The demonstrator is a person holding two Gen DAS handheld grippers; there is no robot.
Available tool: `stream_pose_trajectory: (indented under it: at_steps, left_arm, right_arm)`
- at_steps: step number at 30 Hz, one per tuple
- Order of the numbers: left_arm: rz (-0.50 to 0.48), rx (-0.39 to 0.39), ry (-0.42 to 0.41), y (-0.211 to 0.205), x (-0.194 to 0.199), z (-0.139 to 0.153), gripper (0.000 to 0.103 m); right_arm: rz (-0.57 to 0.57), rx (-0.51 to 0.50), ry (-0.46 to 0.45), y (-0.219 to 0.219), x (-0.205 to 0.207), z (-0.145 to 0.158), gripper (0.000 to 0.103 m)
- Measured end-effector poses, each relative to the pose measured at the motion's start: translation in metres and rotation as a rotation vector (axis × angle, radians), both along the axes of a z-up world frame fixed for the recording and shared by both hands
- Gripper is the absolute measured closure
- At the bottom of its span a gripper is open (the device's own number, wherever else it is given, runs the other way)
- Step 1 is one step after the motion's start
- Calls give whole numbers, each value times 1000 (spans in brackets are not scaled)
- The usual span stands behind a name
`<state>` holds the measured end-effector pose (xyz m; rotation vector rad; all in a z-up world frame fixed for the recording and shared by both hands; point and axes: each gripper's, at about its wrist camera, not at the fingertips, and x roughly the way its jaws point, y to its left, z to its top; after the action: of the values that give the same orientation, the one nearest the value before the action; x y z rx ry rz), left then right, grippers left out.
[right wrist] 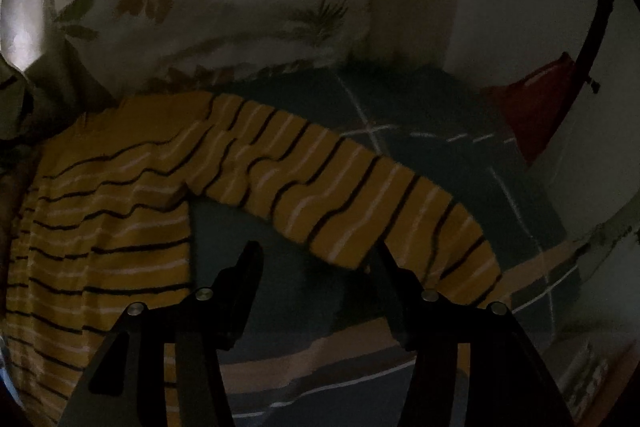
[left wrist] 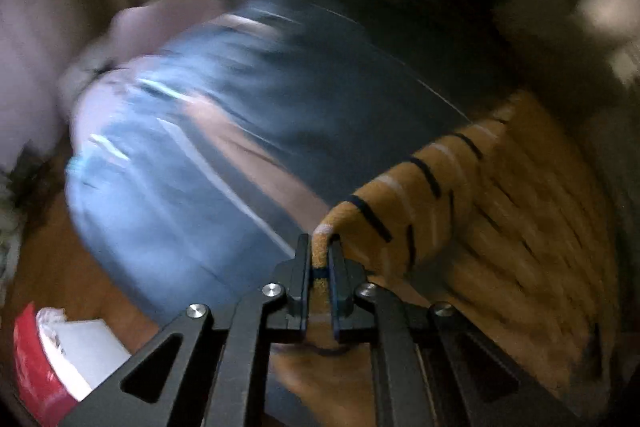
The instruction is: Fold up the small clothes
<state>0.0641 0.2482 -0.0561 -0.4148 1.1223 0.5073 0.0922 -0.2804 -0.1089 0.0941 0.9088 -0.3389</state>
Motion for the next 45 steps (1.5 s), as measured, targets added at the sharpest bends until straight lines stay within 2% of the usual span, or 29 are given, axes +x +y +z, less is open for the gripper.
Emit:
stream_pose_trajectory:
  at_steps: [4, 8, 11, 15, 19, 21, 25, 30, 34, 36, 39, 40, 41, 42, 43, 45]
  left_arm:
    - [38, 43, 21, 36, 5, -2, 95]
    - [-70, 7, 7, 28, -1, -5, 92]
    - [-205, -64, -11, 5, -12, -12, 87]
    - [-350, -244, 11, -36, -18, -35, 81]
    - [-369, -372, 54, -64, -31, -61, 80]
    - [-361, -382, 61, -72, -39, -65, 76]
    - [-353, -391, 33, -85, -62, -62, 59]
    - [-338, -393, 0, -109, -90, -64, 53]
    - [-342, -387, -25, -123, -101, -62, 32]
    - [-370, -397, -21, -138, -104, -63, 28]
    - [-417, -363, 7, -160, -104, -64, 31]
    - [-417, -332, 19, -163, -104, -63, 54]
    - [-414, -307, 34, -164, -104, -63, 91]
    - [-407, -328, 45, -161, -103, -66, 92]
    - [-378, -370, 35, -154, -105, -68, 92]
    - [-332, -410, 29, -143, -110, -68, 92]
  right_arm:
    - [-7, 42, 43, 17, 2, -10, 43]
    - [0, 73, 78, 34, 0, -16, 43]
    - [24, 136, 115, 47, -3, -22, 43]
    - [50, 260, 160, 56, -12, -36, 43]
    - [78, 307, 208, 58, -27, -47, 41]
    - [107, 331, 224, 59, -34, -52, 40]
    - [173, 388, 258, 60, -48, -62, 40]
    - [265, 428, 267, 62, -70, -68, 39]
    - [344, 450, 270, 65, -89, -65, 39]
    - [382, 470, 275, 70, -95, -67, 39]
    - [426, 477, 291, 80, -96, -67, 39]
    - [442, 470, 296, 86, -96, -68, 39]
    - [459, 459, 300, 89, -97, -68, 45]
    - [487, 449, 296, 92, -99, -68, 77]
    - [504, 456, 298, 95, -98, -69, 91]
    - [521, 502, 300, 92, -100, -70, 91]
